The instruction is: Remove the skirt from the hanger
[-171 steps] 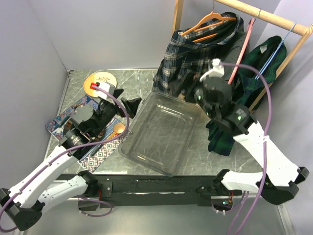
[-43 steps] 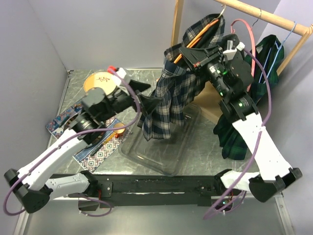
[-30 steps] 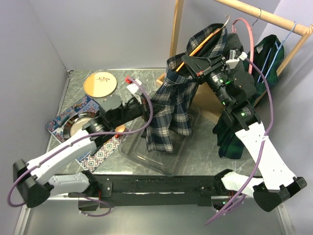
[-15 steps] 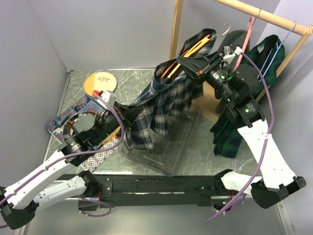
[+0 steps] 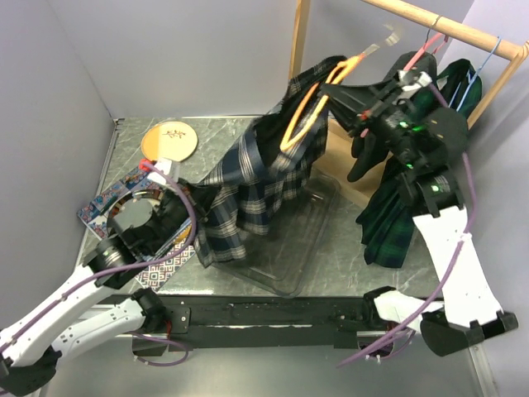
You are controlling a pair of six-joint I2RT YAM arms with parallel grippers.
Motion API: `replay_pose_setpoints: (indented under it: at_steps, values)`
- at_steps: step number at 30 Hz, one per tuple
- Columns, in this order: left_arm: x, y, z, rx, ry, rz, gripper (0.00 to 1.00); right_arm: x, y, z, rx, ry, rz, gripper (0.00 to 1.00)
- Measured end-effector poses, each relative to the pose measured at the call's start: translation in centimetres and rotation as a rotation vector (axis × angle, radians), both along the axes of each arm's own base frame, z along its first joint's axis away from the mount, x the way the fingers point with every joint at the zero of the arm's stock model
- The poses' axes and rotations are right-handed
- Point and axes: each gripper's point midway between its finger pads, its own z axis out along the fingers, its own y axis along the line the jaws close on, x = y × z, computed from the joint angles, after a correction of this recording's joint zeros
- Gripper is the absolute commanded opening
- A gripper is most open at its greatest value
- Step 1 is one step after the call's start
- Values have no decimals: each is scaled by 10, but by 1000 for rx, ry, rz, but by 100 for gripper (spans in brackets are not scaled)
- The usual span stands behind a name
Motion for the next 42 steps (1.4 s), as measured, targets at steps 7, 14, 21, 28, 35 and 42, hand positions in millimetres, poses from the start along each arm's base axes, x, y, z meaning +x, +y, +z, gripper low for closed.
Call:
replay_pose_setpoints:
  at_steps: [7, 14, 21, 28, 35, 42]
  values:
    - [-12, 8, 14, -12, -10, -18, 1, -51, -12, 42, 64, -128, 59, 0]
    - [-29, -13, 89, -64, -88, -171, 1, -64, -14, 48, 42, -185, 70, 0]
    - [-49, -11, 136, -97, -158, -250, 1, -87, -15, -23, 40, -68, 130, 0]
    - [-56, -9, 140, -63, -160, -274, 1, -123, -10, -53, -30, 5, 243, 0]
    - [-46, -17, 128, -20, -134, -266, 1, -140, -6, -56, -68, -38, 320, 0]
    - [-22, -44, 112, 15, -84, -276, 1, -136, -7, -35, -134, -140, 253, 0]
